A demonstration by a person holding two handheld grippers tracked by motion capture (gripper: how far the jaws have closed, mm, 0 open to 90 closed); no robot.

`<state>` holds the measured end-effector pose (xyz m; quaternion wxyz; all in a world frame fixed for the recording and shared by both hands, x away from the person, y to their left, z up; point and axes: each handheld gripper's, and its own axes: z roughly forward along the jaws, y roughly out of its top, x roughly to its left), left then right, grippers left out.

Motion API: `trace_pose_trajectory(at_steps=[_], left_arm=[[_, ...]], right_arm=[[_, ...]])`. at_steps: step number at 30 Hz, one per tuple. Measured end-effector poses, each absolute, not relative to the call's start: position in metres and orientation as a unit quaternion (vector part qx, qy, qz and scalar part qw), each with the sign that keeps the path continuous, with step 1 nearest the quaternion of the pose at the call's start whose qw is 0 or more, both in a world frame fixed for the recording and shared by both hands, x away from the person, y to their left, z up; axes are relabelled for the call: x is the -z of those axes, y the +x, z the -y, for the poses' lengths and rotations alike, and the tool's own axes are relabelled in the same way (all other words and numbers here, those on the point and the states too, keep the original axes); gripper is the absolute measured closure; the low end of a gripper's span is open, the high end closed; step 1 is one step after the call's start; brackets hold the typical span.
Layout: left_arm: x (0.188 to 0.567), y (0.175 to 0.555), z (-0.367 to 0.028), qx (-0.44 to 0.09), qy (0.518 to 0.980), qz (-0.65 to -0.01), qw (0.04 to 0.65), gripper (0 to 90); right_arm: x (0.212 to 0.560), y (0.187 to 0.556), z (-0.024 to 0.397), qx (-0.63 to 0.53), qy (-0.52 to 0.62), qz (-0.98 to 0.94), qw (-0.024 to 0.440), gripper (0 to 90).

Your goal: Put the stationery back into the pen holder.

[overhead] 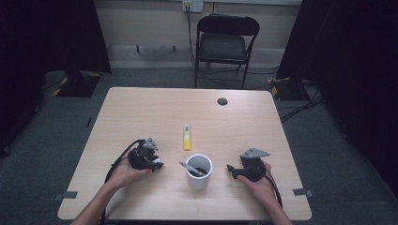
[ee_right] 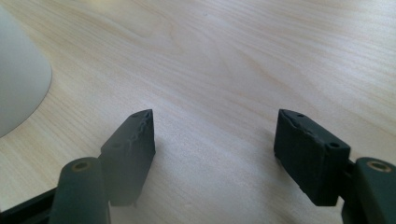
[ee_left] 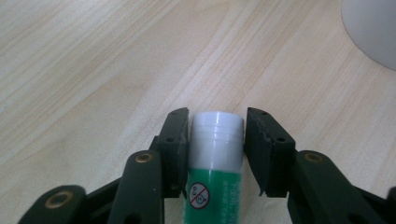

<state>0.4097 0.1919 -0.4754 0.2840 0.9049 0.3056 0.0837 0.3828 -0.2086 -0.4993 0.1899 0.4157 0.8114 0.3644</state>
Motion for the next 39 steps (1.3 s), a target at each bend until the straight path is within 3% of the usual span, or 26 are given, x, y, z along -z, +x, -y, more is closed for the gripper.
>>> trace_pose_trajectory(at_steps=[4,15,39], left_arm=[[0.475,0.413,-0.195,-0.067,0.902,-0.311,0.294,63.2],[0.476,0.410,-0.194,-0.087,0.903,-0.305,0.289,65.0],[0.456,0.402,-0.202,-0.053,0.864,-0.301,0.400,65.3]], right_arm=[[0.499,0.383,0.208,-0.364,0.417,-0.811,0.191,28.5],[0.499,0.383,0.208,-0.364,0.418,-0.810,0.191,28.4],[0.499,0.383,0.208,-0.364,0.418,-0.810,0.191,28.3]])
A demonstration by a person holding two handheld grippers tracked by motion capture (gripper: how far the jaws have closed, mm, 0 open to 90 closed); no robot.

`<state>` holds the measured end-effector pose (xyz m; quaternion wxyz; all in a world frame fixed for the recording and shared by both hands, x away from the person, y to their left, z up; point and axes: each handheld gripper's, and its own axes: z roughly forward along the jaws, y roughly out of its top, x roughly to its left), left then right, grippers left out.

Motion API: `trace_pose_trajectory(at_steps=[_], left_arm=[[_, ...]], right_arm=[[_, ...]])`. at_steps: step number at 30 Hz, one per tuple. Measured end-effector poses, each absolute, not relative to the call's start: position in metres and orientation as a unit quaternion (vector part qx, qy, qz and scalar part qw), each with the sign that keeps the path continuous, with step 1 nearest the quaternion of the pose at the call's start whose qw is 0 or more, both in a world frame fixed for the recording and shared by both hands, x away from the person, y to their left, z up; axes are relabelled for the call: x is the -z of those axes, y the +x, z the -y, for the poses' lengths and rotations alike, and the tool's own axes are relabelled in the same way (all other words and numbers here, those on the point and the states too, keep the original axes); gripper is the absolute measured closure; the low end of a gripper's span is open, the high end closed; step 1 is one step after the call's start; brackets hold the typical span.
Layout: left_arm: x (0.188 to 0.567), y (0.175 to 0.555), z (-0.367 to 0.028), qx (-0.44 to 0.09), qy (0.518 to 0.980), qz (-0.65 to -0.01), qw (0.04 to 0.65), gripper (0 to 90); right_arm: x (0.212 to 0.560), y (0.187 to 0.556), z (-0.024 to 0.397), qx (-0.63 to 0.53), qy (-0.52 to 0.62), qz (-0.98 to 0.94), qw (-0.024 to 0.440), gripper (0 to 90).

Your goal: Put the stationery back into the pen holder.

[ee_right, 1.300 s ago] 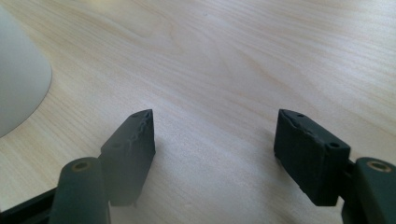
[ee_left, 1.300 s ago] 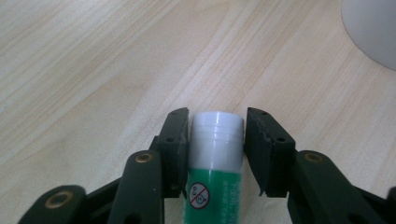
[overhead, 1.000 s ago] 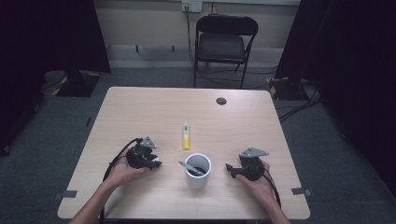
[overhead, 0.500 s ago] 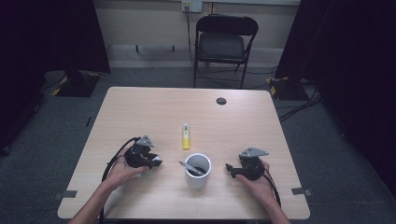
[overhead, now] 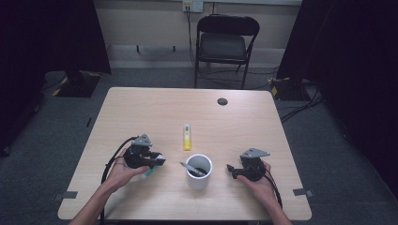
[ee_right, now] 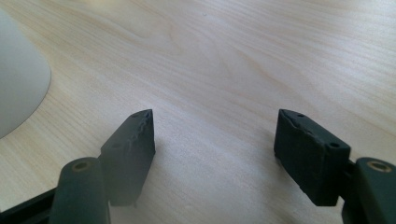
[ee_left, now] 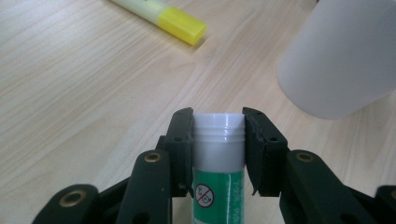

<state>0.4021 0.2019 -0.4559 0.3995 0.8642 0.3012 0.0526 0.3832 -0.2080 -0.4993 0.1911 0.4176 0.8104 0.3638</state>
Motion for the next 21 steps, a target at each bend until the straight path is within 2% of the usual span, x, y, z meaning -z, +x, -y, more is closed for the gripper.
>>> trace_pose_trajectory(at_steps=[21], left_arm=[[0.439,0.395,-0.199,-0.026,0.827,-0.293,0.479,65.3]], right_arm=[[0.499,0.383,0.208,-0.364,0.418,-0.810,0.191,28.4]])
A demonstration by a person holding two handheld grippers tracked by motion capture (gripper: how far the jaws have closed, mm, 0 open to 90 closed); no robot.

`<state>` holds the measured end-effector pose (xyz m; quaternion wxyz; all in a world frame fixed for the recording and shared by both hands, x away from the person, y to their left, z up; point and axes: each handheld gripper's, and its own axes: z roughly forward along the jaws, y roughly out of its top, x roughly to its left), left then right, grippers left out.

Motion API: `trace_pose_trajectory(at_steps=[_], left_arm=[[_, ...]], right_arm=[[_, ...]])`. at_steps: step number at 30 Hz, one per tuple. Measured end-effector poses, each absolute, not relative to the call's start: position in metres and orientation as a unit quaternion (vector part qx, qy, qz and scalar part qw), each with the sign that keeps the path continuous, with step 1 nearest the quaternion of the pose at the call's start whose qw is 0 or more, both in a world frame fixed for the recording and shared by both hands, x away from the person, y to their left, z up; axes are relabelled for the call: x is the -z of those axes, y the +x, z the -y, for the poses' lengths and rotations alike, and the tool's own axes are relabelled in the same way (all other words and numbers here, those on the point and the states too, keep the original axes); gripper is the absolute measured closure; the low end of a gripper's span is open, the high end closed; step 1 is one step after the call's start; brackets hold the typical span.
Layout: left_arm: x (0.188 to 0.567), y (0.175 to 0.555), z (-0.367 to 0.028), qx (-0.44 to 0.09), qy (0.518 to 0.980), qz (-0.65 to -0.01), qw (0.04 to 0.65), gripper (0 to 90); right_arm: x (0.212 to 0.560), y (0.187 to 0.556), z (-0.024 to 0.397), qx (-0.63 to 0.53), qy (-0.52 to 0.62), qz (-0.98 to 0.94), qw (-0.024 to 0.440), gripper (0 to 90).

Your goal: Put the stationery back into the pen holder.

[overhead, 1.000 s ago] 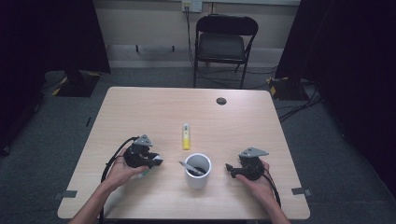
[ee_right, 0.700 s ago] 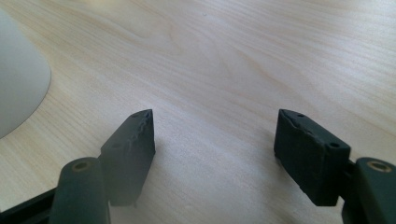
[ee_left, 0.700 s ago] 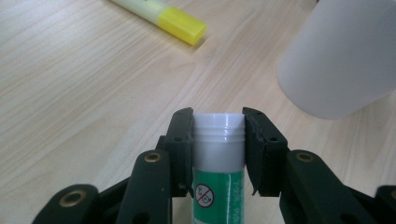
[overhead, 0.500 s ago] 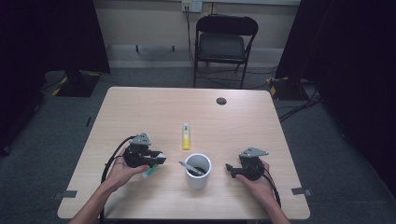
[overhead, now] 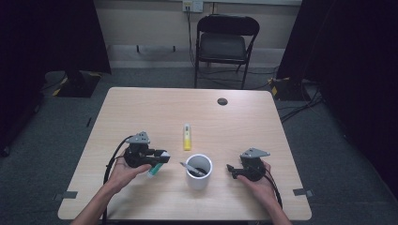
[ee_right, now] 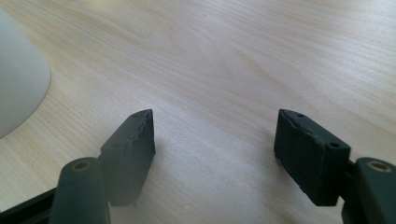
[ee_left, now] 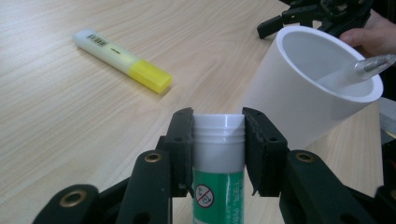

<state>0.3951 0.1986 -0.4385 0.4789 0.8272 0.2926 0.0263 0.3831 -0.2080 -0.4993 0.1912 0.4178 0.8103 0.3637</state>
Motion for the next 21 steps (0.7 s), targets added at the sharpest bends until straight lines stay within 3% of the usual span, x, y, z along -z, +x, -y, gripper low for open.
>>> trace_pose_trajectory(at_steps=[21], left_arm=[[0.414,0.385,-0.190,-0.039,0.807,-0.275,0.521,65.4]], right_arm=[[0.499,0.383,0.208,-0.364,0.418,-0.810,0.191,28.3]])
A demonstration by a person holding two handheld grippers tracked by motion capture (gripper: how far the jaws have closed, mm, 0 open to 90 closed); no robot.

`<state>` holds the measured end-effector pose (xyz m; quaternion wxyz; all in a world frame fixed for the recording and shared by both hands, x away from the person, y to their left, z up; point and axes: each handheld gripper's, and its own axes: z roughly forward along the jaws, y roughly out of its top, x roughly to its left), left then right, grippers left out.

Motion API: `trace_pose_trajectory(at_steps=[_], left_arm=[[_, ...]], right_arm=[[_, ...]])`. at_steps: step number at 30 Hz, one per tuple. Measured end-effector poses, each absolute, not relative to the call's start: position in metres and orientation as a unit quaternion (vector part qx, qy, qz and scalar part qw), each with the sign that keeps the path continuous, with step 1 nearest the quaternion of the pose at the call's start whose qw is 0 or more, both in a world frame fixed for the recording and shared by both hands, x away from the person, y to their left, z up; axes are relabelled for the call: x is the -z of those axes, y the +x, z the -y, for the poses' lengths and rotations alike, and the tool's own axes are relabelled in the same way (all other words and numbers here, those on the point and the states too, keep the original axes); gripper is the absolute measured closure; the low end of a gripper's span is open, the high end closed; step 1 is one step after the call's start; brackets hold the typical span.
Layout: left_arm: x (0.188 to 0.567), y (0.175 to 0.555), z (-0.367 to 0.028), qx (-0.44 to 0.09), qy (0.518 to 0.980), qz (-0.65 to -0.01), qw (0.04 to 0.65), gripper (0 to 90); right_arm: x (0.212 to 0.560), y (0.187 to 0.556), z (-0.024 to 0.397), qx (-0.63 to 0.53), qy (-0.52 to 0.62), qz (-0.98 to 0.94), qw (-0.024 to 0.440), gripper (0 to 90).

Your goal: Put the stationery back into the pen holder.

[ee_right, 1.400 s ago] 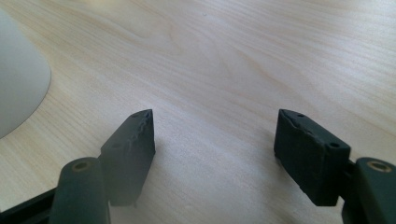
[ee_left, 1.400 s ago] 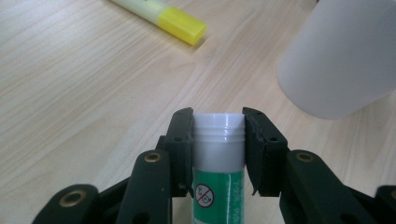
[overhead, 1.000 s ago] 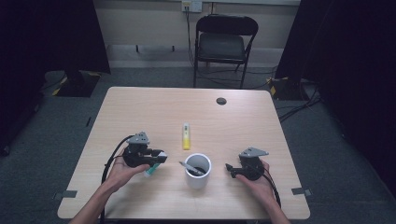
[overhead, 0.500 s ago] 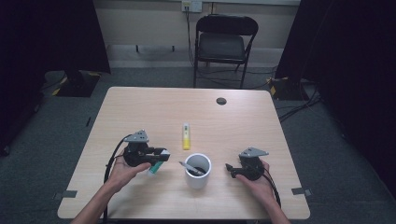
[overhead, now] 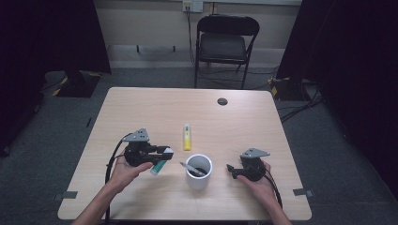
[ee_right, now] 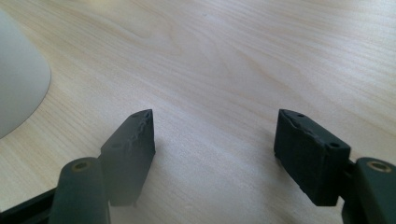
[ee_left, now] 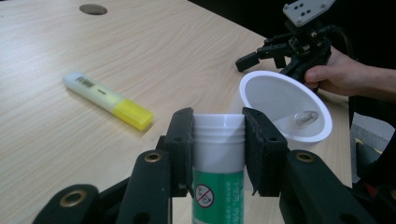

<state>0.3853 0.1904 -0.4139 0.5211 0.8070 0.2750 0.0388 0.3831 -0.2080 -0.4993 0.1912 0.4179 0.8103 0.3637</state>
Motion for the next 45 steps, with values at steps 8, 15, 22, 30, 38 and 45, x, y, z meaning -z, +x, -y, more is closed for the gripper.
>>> trace_pose_trajectory(at_steps=[8,15,22,30,38,45], left_arm=[[0.404,0.379,-0.180,-0.046,0.804,-0.264,0.531,65.3],[0.393,0.380,-0.175,-0.055,0.799,-0.260,0.539,65.4],[0.383,0.389,-0.159,-0.060,0.799,-0.249,0.544,65.3],[0.378,0.402,-0.135,-0.063,0.797,-0.245,0.549,65.3],[0.372,0.410,-0.110,-0.061,0.805,-0.229,0.544,65.3],[0.374,0.411,-0.089,-0.048,0.810,-0.216,0.543,65.3]], right_arm=[[0.499,0.383,0.208,-0.364,0.418,-0.810,0.191,28.3],[0.499,0.384,0.208,-0.364,0.416,-0.811,0.191,28.2],[0.499,0.384,0.208,-0.364,0.417,-0.811,0.191,28.3],[0.499,0.384,0.208,-0.364,0.417,-0.811,0.191,28.2],[0.499,0.384,0.208,-0.364,0.417,-0.811,0.191,28.2],[0.499,0.384,0.208,-0.364,0.416,-0.811,0.191,28.2]])
